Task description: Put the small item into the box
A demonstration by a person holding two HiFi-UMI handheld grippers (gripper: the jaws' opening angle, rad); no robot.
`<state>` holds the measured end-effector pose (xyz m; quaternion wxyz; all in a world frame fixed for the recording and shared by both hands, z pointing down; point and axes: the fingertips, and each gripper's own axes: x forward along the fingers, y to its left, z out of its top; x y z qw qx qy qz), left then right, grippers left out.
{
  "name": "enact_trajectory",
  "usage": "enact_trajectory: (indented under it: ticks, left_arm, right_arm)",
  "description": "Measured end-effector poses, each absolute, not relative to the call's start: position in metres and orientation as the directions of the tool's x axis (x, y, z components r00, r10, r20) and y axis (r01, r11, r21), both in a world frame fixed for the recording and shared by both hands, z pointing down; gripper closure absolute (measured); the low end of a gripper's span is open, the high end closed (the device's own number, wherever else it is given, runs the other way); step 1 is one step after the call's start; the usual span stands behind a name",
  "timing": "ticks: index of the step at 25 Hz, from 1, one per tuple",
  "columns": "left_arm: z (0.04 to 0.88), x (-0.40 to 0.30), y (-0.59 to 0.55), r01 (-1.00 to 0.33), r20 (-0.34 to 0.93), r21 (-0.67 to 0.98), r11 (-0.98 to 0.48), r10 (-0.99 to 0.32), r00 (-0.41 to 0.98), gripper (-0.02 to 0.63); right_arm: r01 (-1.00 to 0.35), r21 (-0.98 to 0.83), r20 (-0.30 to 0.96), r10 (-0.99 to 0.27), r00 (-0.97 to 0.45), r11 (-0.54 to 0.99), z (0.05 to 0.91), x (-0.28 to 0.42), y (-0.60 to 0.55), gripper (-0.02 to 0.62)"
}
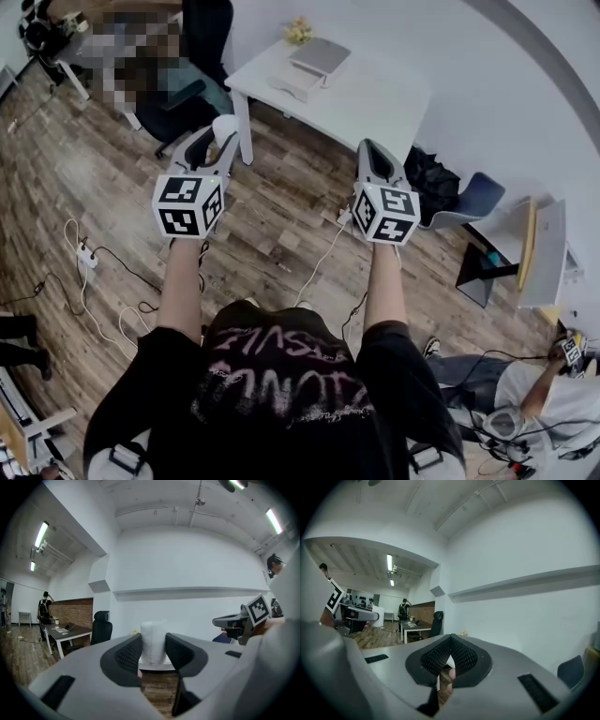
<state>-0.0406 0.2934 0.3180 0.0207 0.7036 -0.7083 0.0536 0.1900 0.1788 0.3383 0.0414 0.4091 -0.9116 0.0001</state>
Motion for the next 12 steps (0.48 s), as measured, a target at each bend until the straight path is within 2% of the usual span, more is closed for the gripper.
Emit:
enact_trajectory:
  ticks: [12]
  left_arm:
    - [0.326,-0.07,0.308,-0.998,0.111,-0.037,-0.044,-0.993,0.04,0.445]
  right_arm:
    - [-0.775,0.059,0.091,-0.777,-0.623,0.629,0.347,0.164,0.206,0.586]
